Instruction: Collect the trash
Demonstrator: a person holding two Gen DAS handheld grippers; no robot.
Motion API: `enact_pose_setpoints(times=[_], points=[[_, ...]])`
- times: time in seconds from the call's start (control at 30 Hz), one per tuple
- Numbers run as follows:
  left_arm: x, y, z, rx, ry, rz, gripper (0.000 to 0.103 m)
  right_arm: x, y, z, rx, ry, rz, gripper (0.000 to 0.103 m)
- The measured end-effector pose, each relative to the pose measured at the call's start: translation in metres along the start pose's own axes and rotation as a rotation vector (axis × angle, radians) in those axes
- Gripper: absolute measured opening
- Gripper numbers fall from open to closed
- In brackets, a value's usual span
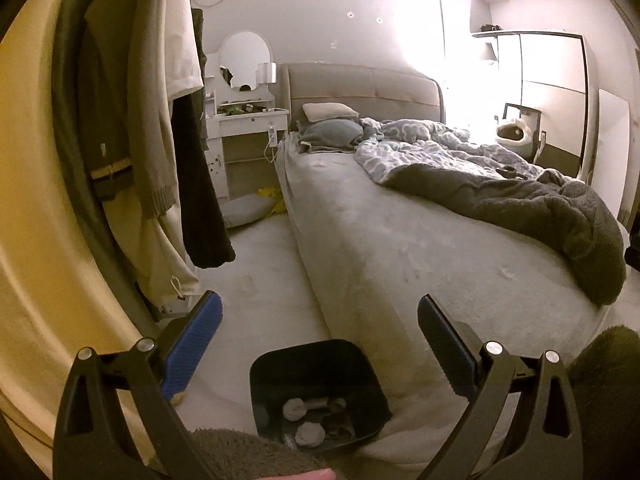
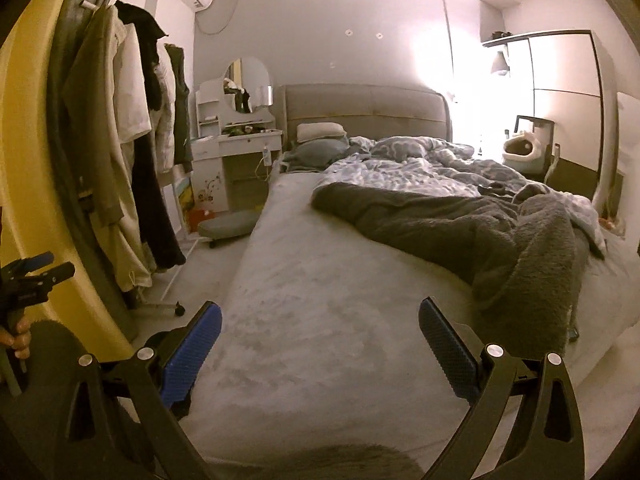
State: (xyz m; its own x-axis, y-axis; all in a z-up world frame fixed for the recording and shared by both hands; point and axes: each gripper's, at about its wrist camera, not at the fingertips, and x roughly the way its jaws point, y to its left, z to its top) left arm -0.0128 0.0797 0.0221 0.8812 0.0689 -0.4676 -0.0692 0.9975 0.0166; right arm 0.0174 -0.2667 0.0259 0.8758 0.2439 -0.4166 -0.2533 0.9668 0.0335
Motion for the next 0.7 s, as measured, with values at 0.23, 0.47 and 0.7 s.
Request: enact_pose_setpoints(times=[0.23, 0.47, 0.7], points=[[0.0011, 0.0013, -0.0002, -0.003, 0.004, -0.018, 0.1, 0.0017, 0.0012, 0.0006, 0.006, 0.011, 0.037, 0.1], [0.0024, 0.0016, -0.0004, -0.003, 0.009, -0.03, 0.1, 0.0024, -0.005, -0.0007, 0.032, 0.014, 0.05, 0.1], [0.0037, 0.0017, -0.0005, -0.01, 0.018, -0.04, 0.1, 0.0036, -0.0042, -0.0006, 0.031, 0.019, 0.049, 0.1]])
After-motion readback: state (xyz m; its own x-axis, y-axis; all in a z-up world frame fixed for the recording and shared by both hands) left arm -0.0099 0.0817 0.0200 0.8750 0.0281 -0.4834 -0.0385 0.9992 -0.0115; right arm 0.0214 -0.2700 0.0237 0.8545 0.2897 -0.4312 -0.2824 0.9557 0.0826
